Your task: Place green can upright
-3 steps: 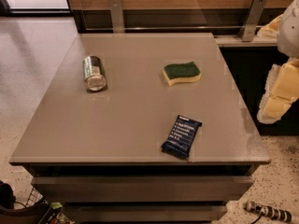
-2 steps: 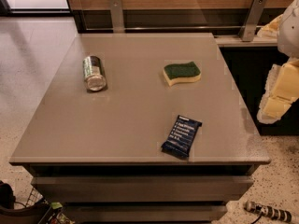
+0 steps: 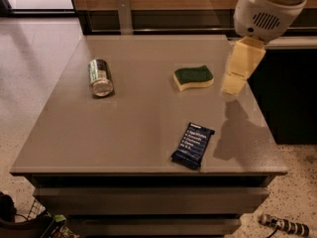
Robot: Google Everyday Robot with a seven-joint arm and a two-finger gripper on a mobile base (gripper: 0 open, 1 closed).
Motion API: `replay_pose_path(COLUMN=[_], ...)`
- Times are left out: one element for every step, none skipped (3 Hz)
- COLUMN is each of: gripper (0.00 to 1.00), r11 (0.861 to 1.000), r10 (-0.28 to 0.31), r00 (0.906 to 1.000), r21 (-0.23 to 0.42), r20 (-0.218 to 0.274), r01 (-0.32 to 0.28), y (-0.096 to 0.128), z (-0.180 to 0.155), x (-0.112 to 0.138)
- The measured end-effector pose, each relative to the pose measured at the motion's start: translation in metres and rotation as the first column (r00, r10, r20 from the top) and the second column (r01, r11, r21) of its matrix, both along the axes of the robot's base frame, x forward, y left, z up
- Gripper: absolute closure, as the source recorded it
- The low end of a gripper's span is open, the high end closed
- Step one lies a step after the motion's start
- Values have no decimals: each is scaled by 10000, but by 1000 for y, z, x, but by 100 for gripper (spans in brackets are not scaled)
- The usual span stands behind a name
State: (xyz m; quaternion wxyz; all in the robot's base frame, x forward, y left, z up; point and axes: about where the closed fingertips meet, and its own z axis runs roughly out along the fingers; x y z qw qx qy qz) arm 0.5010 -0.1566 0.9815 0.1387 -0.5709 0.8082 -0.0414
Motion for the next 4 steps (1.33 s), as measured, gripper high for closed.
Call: replay_pose_path(gripper=[0, 0, 0, 0], r11=[9943, 9697, 9108, 8931], r10=[-994, -2231, -3596, -3917], r00=[9949, 9742, 9303, 9165], r21=[377, 941, 1896, 2060], r20=[-172, -333, -724, -813], r01=[1000, 2253, 3668, 3999], y=[39, 72, 98, 101], z=[0, 1, -3, -3], x=[37, 66, 83, 85])
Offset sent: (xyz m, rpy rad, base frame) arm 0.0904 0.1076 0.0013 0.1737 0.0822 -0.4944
